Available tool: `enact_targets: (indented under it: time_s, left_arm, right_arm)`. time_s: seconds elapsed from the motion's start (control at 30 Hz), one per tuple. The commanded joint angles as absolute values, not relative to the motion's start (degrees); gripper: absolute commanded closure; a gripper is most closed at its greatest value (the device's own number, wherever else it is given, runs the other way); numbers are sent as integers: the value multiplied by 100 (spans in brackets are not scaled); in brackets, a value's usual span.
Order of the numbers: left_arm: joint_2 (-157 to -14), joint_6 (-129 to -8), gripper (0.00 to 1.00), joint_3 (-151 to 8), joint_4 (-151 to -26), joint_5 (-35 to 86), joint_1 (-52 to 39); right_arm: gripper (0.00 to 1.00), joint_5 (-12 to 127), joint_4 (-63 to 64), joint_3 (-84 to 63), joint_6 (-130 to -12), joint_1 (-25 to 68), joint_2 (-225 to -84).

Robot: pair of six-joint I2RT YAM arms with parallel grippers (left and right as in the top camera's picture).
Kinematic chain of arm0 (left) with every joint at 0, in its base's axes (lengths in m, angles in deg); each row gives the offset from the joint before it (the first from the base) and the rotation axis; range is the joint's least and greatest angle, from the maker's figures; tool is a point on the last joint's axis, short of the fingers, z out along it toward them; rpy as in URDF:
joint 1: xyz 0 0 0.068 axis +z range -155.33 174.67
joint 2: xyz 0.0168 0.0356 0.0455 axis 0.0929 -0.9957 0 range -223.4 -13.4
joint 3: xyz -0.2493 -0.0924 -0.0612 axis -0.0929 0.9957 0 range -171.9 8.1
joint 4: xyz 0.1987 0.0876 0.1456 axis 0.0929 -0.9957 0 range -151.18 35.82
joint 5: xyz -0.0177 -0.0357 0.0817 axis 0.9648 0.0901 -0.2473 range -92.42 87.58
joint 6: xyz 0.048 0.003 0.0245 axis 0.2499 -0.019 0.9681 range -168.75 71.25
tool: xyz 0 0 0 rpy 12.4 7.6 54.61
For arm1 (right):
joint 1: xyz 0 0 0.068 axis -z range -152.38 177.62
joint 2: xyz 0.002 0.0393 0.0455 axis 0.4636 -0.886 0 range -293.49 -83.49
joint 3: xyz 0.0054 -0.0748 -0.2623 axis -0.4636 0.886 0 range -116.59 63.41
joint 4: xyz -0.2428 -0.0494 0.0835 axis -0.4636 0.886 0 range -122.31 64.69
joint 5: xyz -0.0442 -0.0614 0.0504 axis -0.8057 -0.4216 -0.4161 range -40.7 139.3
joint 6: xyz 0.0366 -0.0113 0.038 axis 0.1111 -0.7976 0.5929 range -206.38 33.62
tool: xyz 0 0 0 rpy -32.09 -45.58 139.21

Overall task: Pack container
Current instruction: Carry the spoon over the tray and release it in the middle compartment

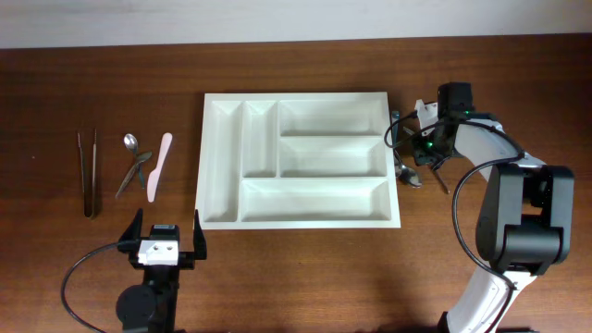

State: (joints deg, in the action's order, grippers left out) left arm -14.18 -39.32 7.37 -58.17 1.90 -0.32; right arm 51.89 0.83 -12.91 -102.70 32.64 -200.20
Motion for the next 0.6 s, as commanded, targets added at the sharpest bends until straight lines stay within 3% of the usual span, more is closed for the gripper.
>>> enact_targets:
  time_s: [0.0,0.27,0.57]
  left_arm:
    - [-1370,-3878,1,761,-5832,273,-1]
    - [-1370,-3878,1,761,-5832,273,-1]
    - [-1370,-3878,1,761,-5832,273,-1]
  right_arm:
    - [96,5202,110,-1277,-10196,3264,-20228]
    - [96,5091,241,-1489,-10198,3264,-20223]
    - [96,5098,1006,-2821,-10207,3262,-20219]
